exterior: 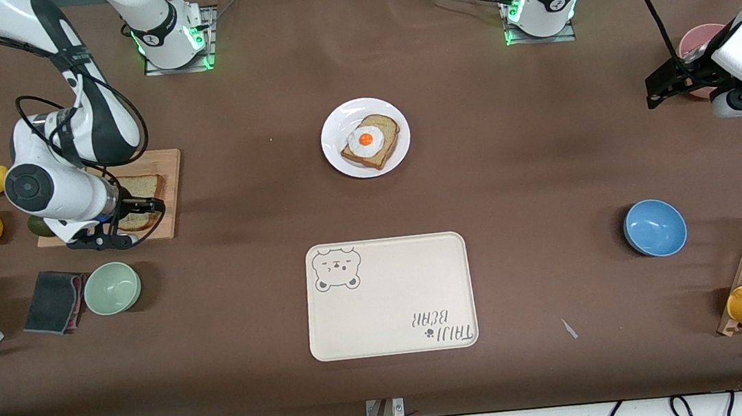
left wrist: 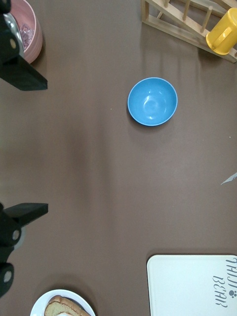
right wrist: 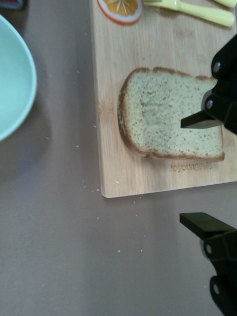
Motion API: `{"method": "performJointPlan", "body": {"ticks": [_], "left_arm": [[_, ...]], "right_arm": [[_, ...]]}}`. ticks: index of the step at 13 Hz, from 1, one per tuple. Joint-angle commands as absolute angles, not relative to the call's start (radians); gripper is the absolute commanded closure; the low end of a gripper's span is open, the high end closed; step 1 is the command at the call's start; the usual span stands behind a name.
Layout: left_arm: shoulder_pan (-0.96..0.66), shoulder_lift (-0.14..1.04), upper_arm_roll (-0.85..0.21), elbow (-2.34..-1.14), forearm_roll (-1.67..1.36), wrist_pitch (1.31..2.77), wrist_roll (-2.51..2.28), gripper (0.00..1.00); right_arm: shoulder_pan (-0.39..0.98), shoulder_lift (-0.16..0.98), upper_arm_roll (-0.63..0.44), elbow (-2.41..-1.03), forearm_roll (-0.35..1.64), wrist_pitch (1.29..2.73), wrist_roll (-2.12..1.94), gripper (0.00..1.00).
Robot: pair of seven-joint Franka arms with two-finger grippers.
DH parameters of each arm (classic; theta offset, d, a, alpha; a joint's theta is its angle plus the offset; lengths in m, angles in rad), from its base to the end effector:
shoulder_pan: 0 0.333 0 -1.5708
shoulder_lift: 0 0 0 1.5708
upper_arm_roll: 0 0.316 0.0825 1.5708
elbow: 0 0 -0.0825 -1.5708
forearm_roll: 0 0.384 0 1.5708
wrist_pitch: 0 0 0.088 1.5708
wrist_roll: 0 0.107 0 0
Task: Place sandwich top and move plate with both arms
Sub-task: 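Lower the right gripper and pinch the bread slice's crust edge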
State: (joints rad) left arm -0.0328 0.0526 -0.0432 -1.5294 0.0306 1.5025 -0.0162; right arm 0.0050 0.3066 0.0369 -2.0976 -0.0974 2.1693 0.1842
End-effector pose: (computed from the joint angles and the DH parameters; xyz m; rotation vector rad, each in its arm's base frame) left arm 0.5618 -0.0387 0.6088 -3.1059 0.0916 0.1213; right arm 0.5538 0.0193 0.2562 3.0316 -0.1188 -0.3440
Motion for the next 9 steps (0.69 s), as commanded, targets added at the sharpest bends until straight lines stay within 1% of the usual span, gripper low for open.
{"method": "performJointPlan", "body": {"ticks": [1,2,3,6,9], "left_arm": [[-0.04,0.063,-0.046,-1.502,0.046,1.482,-0.026,0.0],[-0.04,0.061,-0.046,-1.502,0.046,1.482,-0.025,0.0],[-0.037,0.06,-0.045,-1.502,0.046,1.48,-0.025,0.0],[-0.04,0.06,-0.048,-1.502,0.046,1.474,-0.026,0.0],[-0.038,0.06,-0.044,-1.502,0.046,1.474,-0.025,0.0]], "right_arm": [[0.025,0.307,0.035,-2.12,-0.114,2.189,0.213,0.25],[0.025,0.32,0.032,-2.126,-0.115,2.195,0.219,0.3],[0.025,0.339,0.032,-2.131,-0.117,2.213,0.268,0.32],[0.054,0.348,0.034,-2.131,-0.187,2.221,0.426,0.32],[0.048,0.353,0.028,-2.14,-0.225,2.221,0.439,0.33]]}}
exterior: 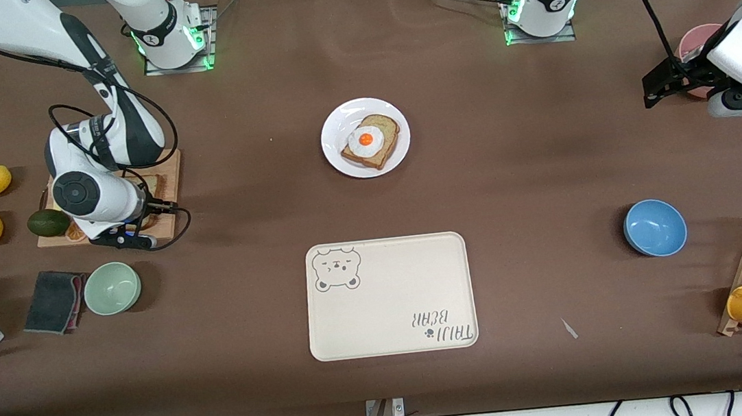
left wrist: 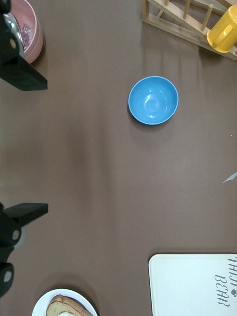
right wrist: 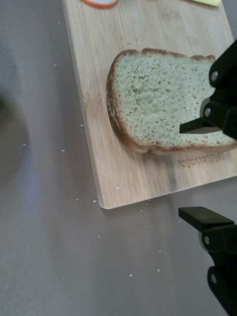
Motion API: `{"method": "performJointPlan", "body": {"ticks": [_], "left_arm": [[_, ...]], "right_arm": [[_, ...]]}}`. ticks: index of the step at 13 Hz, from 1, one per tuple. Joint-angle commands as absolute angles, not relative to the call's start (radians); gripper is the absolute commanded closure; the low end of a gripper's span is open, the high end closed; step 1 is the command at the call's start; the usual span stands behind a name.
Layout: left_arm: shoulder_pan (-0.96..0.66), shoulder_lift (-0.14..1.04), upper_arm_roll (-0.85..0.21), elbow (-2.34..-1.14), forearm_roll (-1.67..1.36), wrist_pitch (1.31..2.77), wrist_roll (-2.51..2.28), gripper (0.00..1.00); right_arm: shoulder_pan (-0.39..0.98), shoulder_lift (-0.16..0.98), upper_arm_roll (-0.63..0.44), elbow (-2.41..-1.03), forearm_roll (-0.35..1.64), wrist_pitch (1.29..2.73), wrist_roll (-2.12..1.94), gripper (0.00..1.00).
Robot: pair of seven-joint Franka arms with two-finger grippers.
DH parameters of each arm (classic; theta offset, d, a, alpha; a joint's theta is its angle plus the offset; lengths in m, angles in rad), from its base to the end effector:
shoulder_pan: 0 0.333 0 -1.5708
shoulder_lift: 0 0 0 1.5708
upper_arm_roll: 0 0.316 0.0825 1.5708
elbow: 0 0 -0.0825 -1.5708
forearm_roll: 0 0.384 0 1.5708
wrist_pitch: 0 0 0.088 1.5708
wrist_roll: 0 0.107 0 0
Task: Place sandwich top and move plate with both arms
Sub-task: 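Lower the right gripper and pinch the bread slice's crust edge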
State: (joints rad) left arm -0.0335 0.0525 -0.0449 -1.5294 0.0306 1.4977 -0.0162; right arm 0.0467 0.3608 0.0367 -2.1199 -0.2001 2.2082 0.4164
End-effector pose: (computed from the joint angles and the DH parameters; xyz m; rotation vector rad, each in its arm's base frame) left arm 0.5611 -0.0399 0.6085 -3.1053 0.0952 0.1286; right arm 0.5447 0.0390 0.2207 2.9158 -0.2812 -0.3390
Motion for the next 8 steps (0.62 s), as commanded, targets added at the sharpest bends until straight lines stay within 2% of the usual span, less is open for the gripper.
{"method": "performJointPlan", "body": {"ticks": [1,8], "left_arm": [[-0.038,0.06,-0.044,-1.502,0.046,1.474,-0.026,0.0],[-0.038,0.058,-0.046,-1.502,0.046,1.474,-0.025,0.0]], "right_arm": [[0.048,0.353,0.026,-2.141,-0.225,2.221,0.439,0.34],[0.046,0.394,0.017,-2.145,-0.25,2.266,0.44,0.38]]}}
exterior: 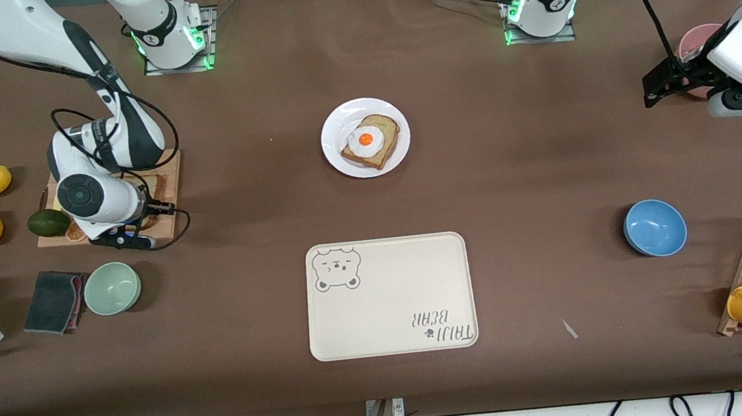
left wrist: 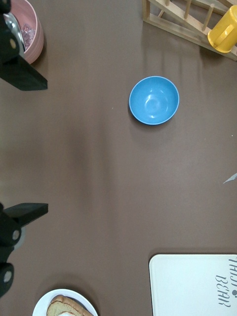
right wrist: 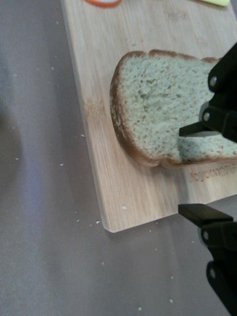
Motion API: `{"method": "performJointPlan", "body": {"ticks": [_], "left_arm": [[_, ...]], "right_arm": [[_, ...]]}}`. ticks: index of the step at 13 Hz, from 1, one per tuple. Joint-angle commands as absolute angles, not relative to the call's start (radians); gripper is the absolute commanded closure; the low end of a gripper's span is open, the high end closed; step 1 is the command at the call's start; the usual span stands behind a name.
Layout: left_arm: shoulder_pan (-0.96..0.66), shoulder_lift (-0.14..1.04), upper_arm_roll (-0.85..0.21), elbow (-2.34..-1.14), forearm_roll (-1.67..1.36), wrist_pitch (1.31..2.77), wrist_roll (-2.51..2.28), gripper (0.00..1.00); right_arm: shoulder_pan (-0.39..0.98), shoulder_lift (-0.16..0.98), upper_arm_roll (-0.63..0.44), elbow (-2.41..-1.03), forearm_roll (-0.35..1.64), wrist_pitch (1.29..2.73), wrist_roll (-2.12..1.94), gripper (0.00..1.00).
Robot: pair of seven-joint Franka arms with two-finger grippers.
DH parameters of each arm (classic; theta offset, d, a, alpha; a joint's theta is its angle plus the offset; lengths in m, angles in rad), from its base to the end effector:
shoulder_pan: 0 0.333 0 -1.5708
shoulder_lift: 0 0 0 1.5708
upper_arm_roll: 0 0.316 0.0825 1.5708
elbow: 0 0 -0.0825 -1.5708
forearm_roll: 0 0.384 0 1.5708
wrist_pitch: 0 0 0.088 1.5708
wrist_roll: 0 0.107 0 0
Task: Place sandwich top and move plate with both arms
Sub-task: 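Lower the right gripper and pinch the bread slice's crust edge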
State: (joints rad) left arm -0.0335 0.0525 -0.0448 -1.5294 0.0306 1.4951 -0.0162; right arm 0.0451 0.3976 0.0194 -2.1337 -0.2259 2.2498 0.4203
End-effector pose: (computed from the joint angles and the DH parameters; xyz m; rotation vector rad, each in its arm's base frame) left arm 0.5608 -0.0398 0.6083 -3.1050 0.0950 0.1326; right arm 0.5408 0.0288 0.1982 2.8989 -0.2751 -0.3464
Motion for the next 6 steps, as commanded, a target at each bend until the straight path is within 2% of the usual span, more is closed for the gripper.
{"method": "performJointPlan", "body": {"ticks": [1,5,6], "left_arm": [[-0.038,0.06,-0.046,-1.502,0.046,1.473,-0.025,0.0],[-0.038,0.06,-0.046,-1.502,0.046,1.473,-0.026,0.0],[-0.04,0.058,-0.051,-1.502,0.046,1.473,-0.026,0.0]], "right_arm": [[0.046,0.394,0.017,-2.145,-0.25,2.266,0.439,0.39],[0.045,0.39,0.017,-2.154,-0.25,2.263,0.439,0.54],[0.044,0.39,0.014,-2.154,-0.252,2.263,0.439,0.54]]}}
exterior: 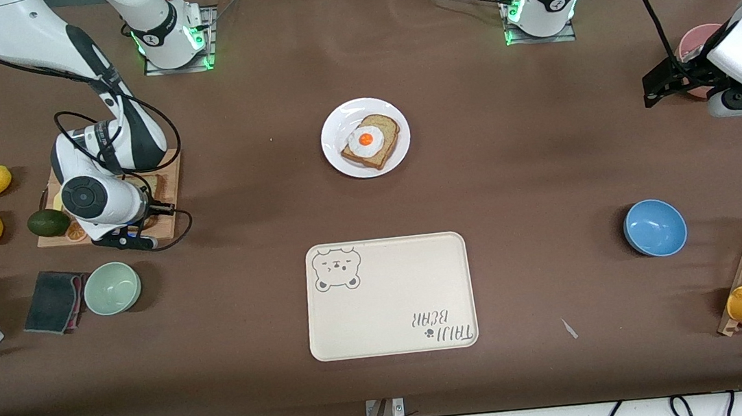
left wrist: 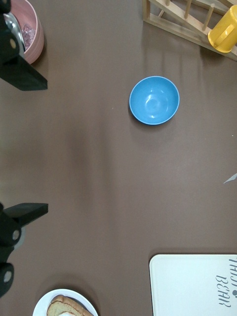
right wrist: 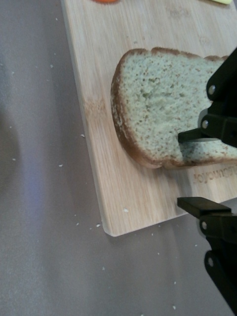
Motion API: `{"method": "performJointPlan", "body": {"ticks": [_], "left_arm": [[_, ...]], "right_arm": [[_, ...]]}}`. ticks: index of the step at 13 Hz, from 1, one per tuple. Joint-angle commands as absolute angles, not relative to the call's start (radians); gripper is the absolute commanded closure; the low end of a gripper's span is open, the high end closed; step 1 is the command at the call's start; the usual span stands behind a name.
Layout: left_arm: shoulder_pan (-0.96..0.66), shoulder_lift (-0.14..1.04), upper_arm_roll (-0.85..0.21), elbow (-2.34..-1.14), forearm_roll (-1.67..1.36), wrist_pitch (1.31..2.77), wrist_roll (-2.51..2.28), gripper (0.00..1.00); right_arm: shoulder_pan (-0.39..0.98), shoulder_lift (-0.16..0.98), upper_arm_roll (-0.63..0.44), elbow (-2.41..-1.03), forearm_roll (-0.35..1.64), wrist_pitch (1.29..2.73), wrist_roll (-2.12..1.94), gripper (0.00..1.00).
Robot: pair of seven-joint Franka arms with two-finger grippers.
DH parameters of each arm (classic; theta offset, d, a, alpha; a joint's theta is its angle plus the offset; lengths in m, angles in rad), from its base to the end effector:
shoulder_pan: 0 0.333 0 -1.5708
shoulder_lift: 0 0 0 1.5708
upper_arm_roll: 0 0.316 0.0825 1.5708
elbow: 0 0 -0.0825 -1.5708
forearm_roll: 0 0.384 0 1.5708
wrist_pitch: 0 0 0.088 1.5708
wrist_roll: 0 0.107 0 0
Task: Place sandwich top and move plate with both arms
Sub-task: 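Lift the bread slice with the right gripper toward the white plate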
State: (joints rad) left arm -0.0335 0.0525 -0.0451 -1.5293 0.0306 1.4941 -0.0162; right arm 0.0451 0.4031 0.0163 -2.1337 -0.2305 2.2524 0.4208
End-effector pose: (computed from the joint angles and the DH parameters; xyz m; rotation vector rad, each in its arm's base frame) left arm 0.5607 -0.0400 0.6083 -3.1049 0.0954 0.1340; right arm 0.5405 0.0271 0.1953 2.8948 -0.2739 -0.3493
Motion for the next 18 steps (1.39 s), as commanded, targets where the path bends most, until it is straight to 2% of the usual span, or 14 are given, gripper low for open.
{"method": "performJointPlan", "body": {"ticks": [1,3,8,9,11,12,16,18], "left_arm": [[-0.04,0.058,-0.052,-1.502,0.046,1.473,-0.026,0.0],[-0.04,0.058,-0.054,-1.502,0.046,1.473,-0.026,0.0],[-0.04,0.058,-0.051,-1.502,0.046,1.473,-0.026,0.0],[-0.04,0.058,-0.051,-1.502,0.046,1.473,-0.025,0.0],[-0.04,0.058,-0.051,-1.502,0.046,1.473,-0.026,0.0],[-0.04,0.058,-0.049,-1.502,0.046,1.473,-0.025,0.0],[-0.04,0.058,-0.048,-1.502,0.046,1.473,-0.025,0.0],[-0.04,0.058,-0.048,-1.502,0.046,1.473,-0.026,0.0]], "right_arm": [[0.046,0.39,0.008,-2.154,-0.252,2.264,0.439,0.54],[0.044,0.39,0.006,-2.154,-0.253,2.263,0.437,0.56],[0.046,0.396,0.003,-2.154,-0.276,2.264,0.439,0.72],[0.046,0.397,0.003,-2.154,-0.276,2.264,0.439,0.77],[0.044,0.397,0.003,-2.154,-0.276,2.264,0.439,0.97],[0.044,0.397,0.003,-2.154,-0.276,2.266,0.439,1.0],[0.044,0.391,0.003,-2.149,-0.276,2.261,0.427,1.0],[0.044,0.382,0.003,-2.116,-0.276,2.209,0.394,1.0]]}}
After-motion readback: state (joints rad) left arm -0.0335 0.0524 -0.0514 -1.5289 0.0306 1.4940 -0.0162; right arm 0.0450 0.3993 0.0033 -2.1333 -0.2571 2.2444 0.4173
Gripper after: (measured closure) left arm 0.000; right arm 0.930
